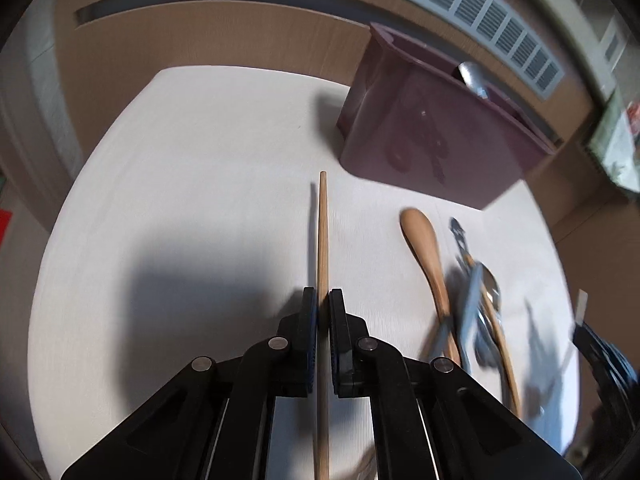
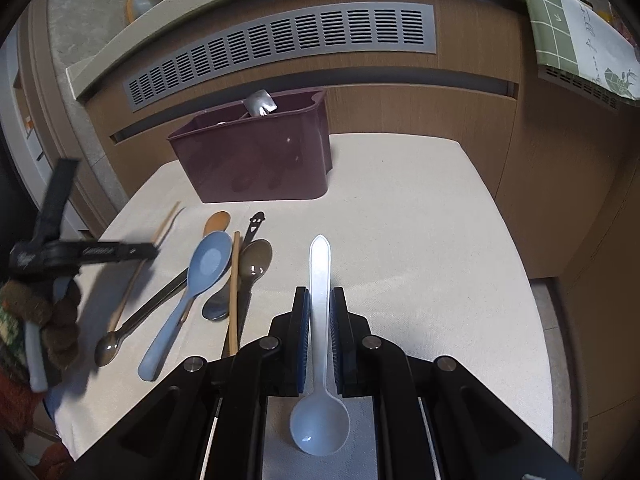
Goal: Organize utensils
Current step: 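Carry the chopstick and white spoon to the maroon holder and release both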
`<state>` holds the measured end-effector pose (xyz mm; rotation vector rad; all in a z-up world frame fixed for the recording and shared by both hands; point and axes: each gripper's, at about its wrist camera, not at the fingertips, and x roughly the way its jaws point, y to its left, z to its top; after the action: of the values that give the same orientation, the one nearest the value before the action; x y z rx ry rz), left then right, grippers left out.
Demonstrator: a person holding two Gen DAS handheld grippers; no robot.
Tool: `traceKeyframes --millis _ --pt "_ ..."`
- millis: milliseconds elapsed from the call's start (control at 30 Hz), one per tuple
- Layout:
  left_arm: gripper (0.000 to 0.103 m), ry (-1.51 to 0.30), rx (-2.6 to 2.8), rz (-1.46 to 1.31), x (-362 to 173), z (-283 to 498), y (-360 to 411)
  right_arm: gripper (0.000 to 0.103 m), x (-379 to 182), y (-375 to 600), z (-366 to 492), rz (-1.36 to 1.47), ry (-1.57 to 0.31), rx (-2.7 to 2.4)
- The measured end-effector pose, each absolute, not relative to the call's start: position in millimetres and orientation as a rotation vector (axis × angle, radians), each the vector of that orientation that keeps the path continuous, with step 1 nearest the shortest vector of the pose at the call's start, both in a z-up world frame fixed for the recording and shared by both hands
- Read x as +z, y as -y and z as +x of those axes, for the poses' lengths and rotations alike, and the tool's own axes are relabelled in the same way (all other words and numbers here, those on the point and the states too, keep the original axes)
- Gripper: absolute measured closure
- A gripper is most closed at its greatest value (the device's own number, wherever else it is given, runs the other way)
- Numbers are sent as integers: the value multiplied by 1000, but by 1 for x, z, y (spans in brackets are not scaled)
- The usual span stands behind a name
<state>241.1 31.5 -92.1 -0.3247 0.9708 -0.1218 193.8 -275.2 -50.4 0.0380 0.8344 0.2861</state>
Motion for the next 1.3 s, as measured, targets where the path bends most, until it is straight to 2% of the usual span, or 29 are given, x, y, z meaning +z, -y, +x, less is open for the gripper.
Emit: traceKeyframes --millis 133,333,833,967,1100,1200,1300 --pt "98 -902 -147 -388 -82 213 -49 93 -54 275 197 69 -857 286" --pt "98 -771 -197 -411 -39 197 -51 94 -45 270 196 59 -846 279" --pt "98 -674 -211 -442 -9 178 -66 94 -11 267 180 42 -754 294" --pt "98 -516 -256 -374 56 192 -47 94 36 264 197 31 -621 310" --pt "97 -175 -307 -318 139 195 -24 94 117 258 215 16 -398 333" --pt "97 11 -318 -341 159 207 -17 94 158 250 228 11 -235 320" --pt "97 110 -244 -347 146 235 -12 93 166 243 251 11 -163 358"
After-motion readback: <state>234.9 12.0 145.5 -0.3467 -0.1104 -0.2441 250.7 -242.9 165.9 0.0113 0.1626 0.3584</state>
